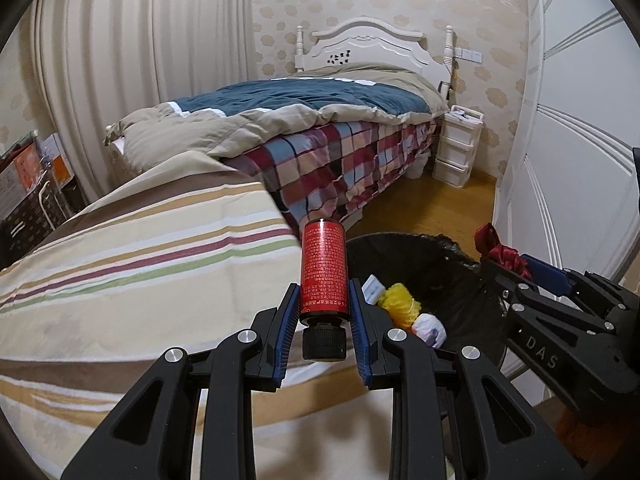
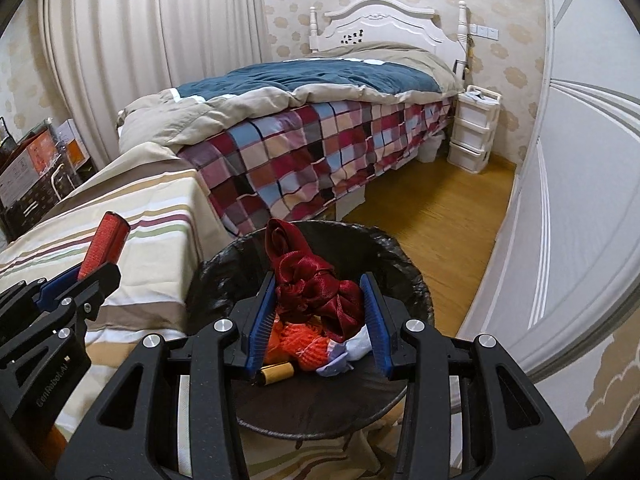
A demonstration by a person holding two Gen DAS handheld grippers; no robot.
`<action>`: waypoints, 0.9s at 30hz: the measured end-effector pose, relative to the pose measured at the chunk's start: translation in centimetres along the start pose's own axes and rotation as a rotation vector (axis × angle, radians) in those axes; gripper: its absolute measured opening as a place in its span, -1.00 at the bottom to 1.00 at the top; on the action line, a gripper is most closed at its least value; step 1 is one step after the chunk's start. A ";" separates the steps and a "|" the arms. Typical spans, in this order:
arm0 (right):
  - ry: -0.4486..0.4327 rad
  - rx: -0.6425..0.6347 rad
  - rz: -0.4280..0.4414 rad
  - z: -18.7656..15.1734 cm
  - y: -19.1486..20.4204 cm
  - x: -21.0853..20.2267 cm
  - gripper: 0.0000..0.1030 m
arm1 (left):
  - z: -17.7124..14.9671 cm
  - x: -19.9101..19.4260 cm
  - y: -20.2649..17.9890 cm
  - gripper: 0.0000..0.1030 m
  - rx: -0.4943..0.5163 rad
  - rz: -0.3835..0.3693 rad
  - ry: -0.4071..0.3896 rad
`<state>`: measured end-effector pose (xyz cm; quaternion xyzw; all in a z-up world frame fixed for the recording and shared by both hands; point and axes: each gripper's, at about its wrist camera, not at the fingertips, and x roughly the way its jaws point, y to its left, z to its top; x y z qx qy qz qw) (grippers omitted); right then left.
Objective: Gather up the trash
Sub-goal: 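Carry the red bottle and red cloth over the bin and open both tools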
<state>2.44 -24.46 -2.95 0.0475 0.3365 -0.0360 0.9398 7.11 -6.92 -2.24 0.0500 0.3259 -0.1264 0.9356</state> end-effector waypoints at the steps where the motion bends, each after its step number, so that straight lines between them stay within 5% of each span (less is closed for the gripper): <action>1: -0.001 0.002 -0.004 0.0 -0.2 0.2 -0.21 | 0.0 0.2 -0.2 -0.47 0.002 -0.001 0.000; 27: 0.037 0.037 -0.042 0.6 -2.1 3.5 -0.19 | 1.0 4.6 -3.3 -0.47 0.034 -0.012 0.066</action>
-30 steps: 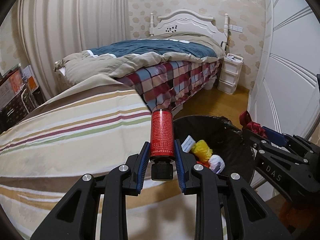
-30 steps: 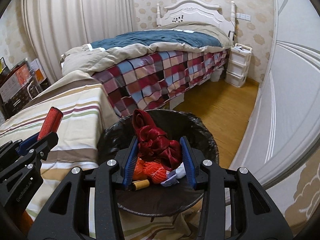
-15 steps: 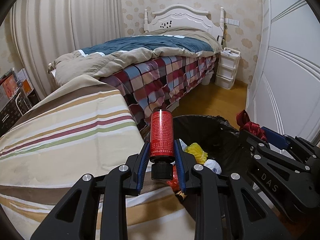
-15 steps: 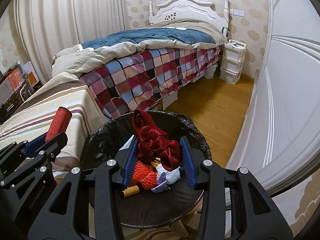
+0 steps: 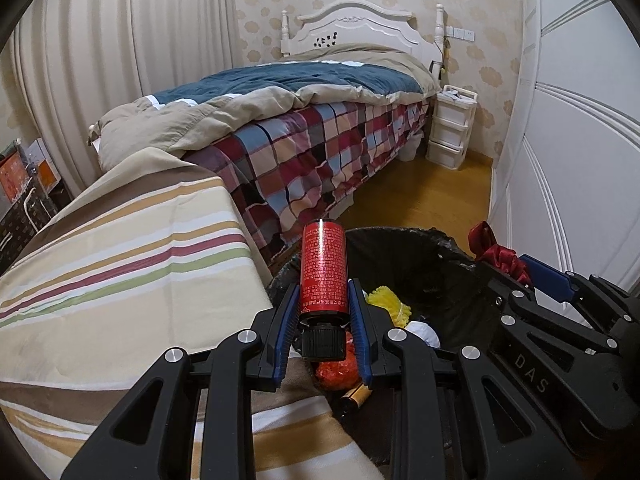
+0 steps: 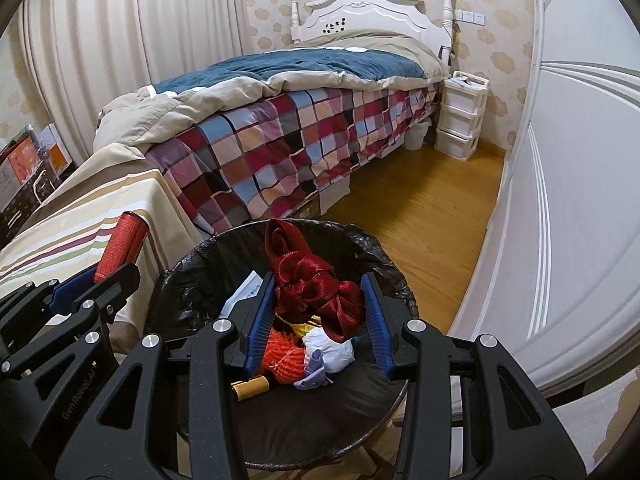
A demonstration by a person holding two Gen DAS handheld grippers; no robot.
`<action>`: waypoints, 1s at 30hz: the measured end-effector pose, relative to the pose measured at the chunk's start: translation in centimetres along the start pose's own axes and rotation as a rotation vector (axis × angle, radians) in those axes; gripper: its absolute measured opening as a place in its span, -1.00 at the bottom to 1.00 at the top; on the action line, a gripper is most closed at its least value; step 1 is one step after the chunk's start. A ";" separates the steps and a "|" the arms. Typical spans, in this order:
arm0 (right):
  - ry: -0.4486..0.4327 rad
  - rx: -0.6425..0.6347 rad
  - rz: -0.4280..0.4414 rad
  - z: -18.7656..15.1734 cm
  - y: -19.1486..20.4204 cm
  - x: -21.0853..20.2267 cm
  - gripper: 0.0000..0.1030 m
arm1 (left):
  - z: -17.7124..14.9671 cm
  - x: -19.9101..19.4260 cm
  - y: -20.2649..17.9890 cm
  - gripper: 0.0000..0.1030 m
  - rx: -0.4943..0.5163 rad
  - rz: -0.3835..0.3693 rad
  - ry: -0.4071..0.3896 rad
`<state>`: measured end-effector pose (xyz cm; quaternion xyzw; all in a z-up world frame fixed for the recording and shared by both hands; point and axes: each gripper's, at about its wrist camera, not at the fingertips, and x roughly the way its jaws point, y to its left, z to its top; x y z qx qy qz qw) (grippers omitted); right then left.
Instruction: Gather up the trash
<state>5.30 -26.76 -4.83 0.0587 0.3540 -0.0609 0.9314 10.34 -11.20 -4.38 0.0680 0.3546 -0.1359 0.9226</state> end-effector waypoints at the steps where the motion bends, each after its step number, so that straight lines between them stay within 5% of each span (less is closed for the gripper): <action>1: 0.001 0.001 -0.002 0.0 0.0 0.1 -0.19 | 0.0 0.1 0.0 -0.47 0.001 0.001 0.002; 5: 0.002 0.004 -0.005 0.0 -0.2 0.1 -0.13 | 0.0 0.2 -0.1 -0.38 0.005 0.000 0.006; 9: -0.002 0.007 -0.016 0.1 -0.2 0.1 0.03 | 0.1 0.2 0.0 0.08 -0.004 0.007 -0.007; 15: -0.004 0.008 -0.035 0.0 -0.4 -0.1 0.16 | 0.3 -0.4 0.6 0.47 -0.014 0.033 -0.034; 30: -0.086 -0.007 -0.122 -0.1 0.2 -2.9 0.91 | -0.6 -3.1 3.7 0.70 -0.084 0.105 -0.067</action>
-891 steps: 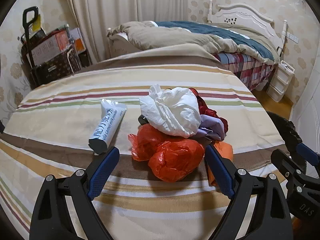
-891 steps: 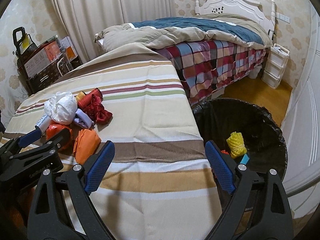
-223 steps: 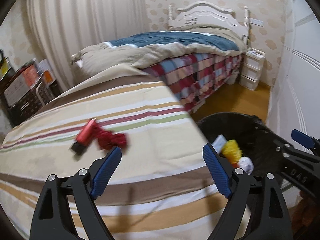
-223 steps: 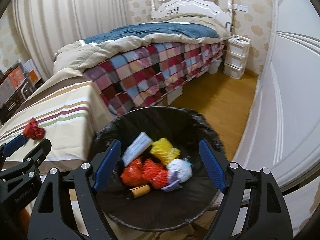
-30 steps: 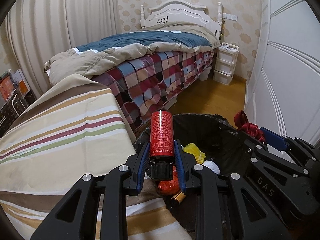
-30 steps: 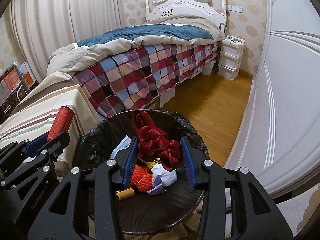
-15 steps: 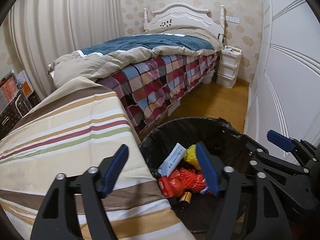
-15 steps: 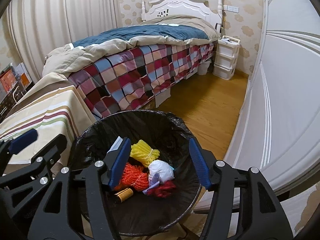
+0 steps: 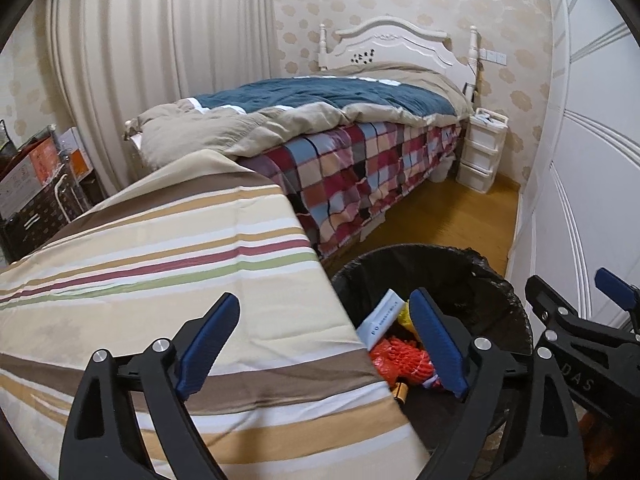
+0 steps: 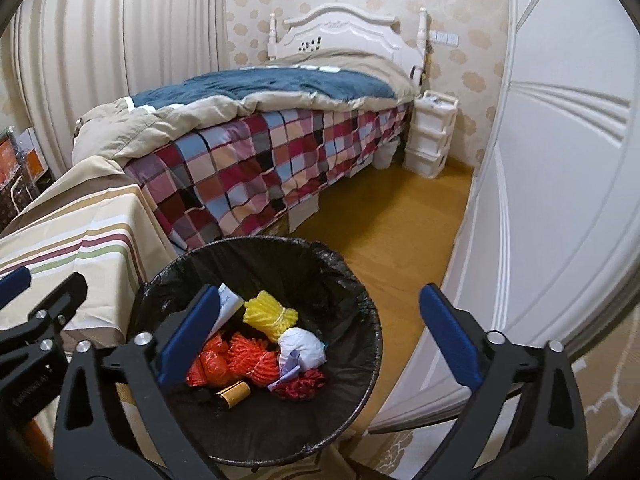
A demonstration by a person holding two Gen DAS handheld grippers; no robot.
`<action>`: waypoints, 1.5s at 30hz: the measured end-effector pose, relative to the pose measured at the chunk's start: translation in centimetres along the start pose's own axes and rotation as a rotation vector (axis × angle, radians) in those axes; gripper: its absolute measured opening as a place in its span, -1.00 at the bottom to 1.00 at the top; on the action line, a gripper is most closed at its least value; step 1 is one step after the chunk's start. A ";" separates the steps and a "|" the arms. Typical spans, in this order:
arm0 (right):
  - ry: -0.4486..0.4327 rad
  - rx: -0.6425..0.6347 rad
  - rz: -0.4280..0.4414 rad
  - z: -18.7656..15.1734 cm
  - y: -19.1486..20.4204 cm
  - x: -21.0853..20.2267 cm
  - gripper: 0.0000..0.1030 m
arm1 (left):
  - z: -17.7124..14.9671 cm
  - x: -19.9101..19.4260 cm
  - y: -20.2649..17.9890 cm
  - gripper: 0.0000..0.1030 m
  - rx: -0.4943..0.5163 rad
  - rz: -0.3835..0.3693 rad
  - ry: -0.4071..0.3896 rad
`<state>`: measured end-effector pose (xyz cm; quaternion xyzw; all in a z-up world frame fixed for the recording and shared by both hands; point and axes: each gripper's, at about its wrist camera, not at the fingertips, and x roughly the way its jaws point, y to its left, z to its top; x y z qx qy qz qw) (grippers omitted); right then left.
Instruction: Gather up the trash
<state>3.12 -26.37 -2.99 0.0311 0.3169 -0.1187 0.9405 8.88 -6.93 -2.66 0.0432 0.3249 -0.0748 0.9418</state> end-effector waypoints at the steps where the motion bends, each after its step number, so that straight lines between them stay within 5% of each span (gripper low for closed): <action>1: -0.009 -0.001 0.008 0.0 0.2 -0.2 0.91 | -0.1 -0.3 0.2 0.71 -0.005 0.005 -0.005; 31: -0.067 -0.019 0.109 -2.3 2.4 -9.5 0.91 | -3.1 -10.9 5.0 0.81 -0.069 0.072 -0.120; 45: -0.084 -0.035 0.122 -2.7 2.8 -10.9 0.91 | -3.7 -12.1 5.3 0.87 -0.079 0.080 -0.138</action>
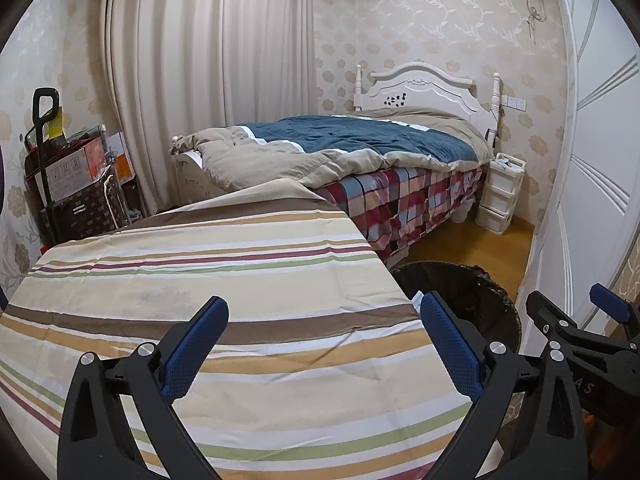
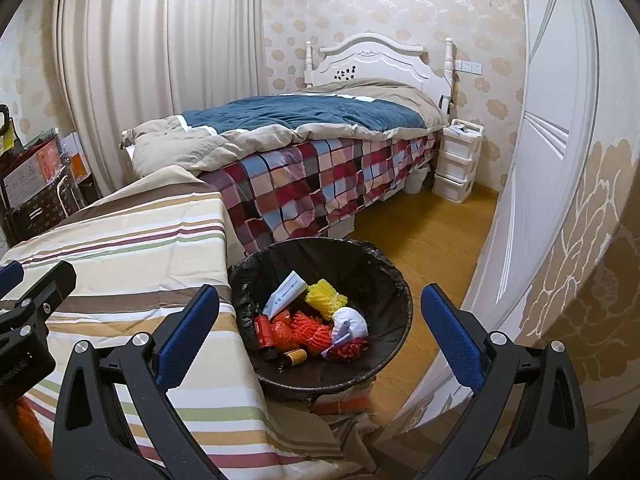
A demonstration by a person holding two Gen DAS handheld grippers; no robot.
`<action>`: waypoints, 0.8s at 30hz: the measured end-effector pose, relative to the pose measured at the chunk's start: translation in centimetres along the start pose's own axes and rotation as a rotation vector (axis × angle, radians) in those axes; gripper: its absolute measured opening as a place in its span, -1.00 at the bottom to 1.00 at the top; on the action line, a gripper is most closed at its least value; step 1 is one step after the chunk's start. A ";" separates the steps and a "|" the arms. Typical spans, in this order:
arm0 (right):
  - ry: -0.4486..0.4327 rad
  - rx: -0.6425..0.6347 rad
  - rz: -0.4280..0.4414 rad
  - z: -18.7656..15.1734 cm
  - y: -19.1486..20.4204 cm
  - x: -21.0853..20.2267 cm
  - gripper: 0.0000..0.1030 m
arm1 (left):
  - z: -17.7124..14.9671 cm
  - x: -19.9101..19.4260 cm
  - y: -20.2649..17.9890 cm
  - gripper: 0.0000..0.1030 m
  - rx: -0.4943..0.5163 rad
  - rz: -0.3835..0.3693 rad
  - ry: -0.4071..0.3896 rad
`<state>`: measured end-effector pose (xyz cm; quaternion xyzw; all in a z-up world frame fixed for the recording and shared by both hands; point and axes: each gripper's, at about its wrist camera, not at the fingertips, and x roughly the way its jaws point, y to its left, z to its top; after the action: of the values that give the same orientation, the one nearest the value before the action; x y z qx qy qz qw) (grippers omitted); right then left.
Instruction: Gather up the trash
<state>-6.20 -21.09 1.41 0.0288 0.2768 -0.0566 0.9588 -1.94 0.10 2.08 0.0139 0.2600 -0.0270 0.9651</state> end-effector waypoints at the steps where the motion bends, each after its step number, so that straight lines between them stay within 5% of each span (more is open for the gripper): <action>1: -0.001 -0.001 -0.001 0.0 0.0 0.0 0.91 | 0.0 0.0 0.0 0.87 0.000 0.000 0.000; 24: 0.000 0.000 -0.002 -0.1 0.1 0.0 0.91 | -0.4 -0.2 0.0 0.87 -0.008 0.001 0.006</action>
<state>-6.24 -21.03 1.37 0.0288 0.2768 -0.0575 0.9588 -2.29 0.09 1.86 0.0101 0.2631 -0.0254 0.9644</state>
